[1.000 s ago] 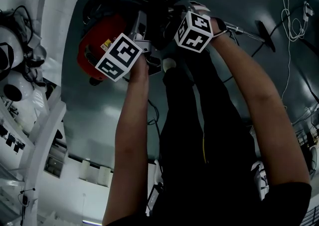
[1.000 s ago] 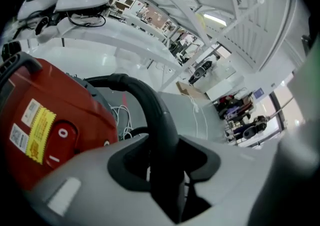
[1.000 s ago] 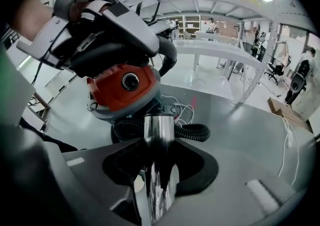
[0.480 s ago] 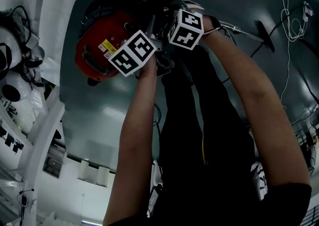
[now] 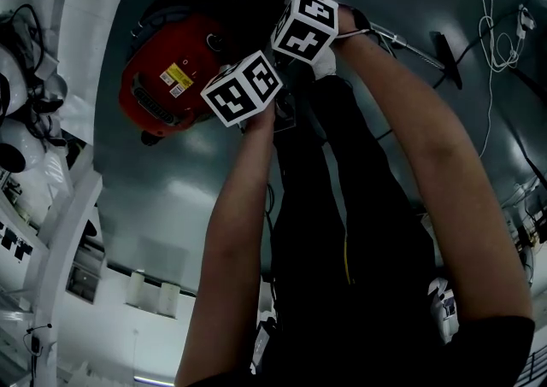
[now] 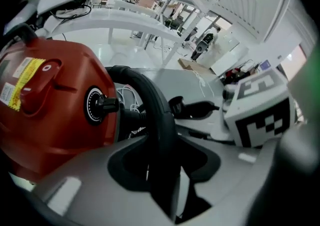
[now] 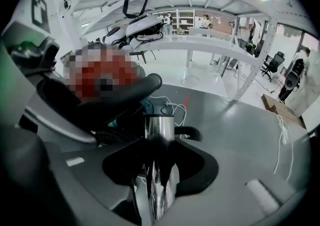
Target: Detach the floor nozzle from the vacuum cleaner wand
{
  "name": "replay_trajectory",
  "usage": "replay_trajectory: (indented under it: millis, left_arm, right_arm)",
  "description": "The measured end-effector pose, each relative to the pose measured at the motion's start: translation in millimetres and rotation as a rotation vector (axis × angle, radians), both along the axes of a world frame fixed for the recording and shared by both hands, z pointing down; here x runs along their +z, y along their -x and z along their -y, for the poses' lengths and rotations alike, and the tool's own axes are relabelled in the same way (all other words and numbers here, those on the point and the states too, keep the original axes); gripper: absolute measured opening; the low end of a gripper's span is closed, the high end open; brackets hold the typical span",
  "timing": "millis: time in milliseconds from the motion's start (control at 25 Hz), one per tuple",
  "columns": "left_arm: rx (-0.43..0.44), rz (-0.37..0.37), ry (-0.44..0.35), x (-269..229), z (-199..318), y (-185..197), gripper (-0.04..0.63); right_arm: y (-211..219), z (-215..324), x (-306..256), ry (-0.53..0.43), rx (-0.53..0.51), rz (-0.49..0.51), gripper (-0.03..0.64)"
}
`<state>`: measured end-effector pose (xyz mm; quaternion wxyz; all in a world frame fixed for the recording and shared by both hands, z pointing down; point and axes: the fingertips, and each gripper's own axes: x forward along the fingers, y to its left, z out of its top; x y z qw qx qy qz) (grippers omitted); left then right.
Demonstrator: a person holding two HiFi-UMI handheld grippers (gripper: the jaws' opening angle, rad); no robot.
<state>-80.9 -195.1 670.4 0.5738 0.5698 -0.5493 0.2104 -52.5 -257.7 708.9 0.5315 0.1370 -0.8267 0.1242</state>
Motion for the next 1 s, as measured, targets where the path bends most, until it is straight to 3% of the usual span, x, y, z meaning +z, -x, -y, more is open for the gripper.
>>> replay_trajectory:
  millis: [200, 400, 480, 600, 800, 1000]
  left_arm:
    - [0.049, 0.016, 0.025, 6.7, -9.6, -8.2, 0.147]
    - [0.107, 0.104, 0.057, 16.6, -17.9, 1.9, 0.150]
    - [0.102, 0.092, 0.043, 17.3, -16.1, 5.0, 0.174]
    - [0.116, 0.042, 0.008, 19.1, -12.9, 0.0, 0.266]
    - [0.110, 0.024, -0.031, 13.8, -7.0, -0.8, 0.305]
    - [0.119, 0.079, -0.064, 2.9, -7.2, 9.9, 0.044]
  right_arm:
    - [19.4, 14.4, -3.0, -0.019, 0.016, 0.014, 0.167]
    - [25.4, 25.2, -0.6, -0.013, 0.061, 0.004, 0.176]
    - [29.8, 25.4, -2.9, 0.002, 0.084, 0.045, 0.160]
    - [39.2, 23.2, -8.0, 0.014, 0.095, 0.100, 0.164]
    - [36.2, 16.7, -9.4, 0.030, 0.123, 0.127, 0.181]
    - [21.2, 12.9, -16.7, 0.027, 0.203, 0.168, 0.119]
